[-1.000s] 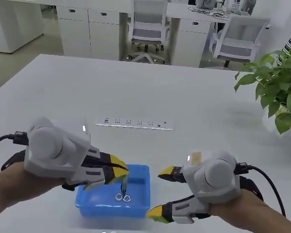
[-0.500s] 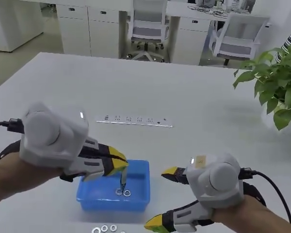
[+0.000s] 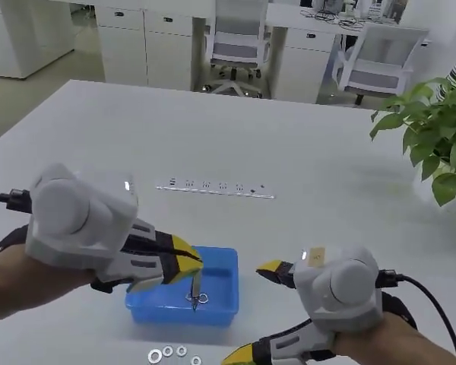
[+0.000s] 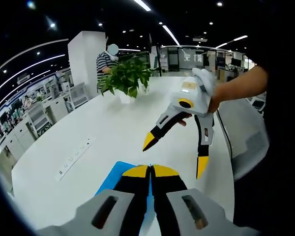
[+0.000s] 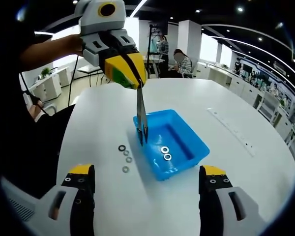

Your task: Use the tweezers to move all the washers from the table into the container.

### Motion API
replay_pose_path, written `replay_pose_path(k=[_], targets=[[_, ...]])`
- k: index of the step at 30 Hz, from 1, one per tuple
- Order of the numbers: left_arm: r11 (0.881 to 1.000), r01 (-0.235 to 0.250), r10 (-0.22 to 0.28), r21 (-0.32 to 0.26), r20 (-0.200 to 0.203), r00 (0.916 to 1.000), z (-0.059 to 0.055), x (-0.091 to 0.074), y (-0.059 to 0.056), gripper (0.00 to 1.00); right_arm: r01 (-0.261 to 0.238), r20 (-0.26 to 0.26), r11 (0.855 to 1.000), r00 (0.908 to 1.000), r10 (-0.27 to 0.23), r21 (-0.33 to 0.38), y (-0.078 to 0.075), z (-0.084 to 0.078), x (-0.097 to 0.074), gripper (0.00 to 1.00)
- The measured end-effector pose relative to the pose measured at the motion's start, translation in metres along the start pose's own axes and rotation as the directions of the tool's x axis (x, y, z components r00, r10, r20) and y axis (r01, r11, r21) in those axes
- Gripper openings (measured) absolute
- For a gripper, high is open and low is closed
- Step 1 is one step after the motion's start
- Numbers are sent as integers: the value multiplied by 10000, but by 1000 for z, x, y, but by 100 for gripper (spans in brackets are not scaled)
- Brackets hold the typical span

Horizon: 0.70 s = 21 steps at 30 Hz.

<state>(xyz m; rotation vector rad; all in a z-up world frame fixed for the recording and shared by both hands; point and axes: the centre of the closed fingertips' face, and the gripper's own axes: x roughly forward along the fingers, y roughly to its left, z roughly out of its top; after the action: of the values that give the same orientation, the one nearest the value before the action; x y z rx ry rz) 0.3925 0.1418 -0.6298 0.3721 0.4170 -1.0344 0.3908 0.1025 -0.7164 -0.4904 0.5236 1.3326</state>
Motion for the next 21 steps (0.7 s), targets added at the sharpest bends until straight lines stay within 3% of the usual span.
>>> replay_pose_path(k=[10, 21], targets=[[9997, 236, -236, -51, -18, 9997, -8, 2, -12, 5, 36, 98, 10000, 9999, -36, 6, 5, 0, 2, 99], [9986, 511, -510, -132, 29, 9987, -18, 8, -24, 5, -30, -30, 10000, 10000, 30, 65, 10, -5, 4, 100]])
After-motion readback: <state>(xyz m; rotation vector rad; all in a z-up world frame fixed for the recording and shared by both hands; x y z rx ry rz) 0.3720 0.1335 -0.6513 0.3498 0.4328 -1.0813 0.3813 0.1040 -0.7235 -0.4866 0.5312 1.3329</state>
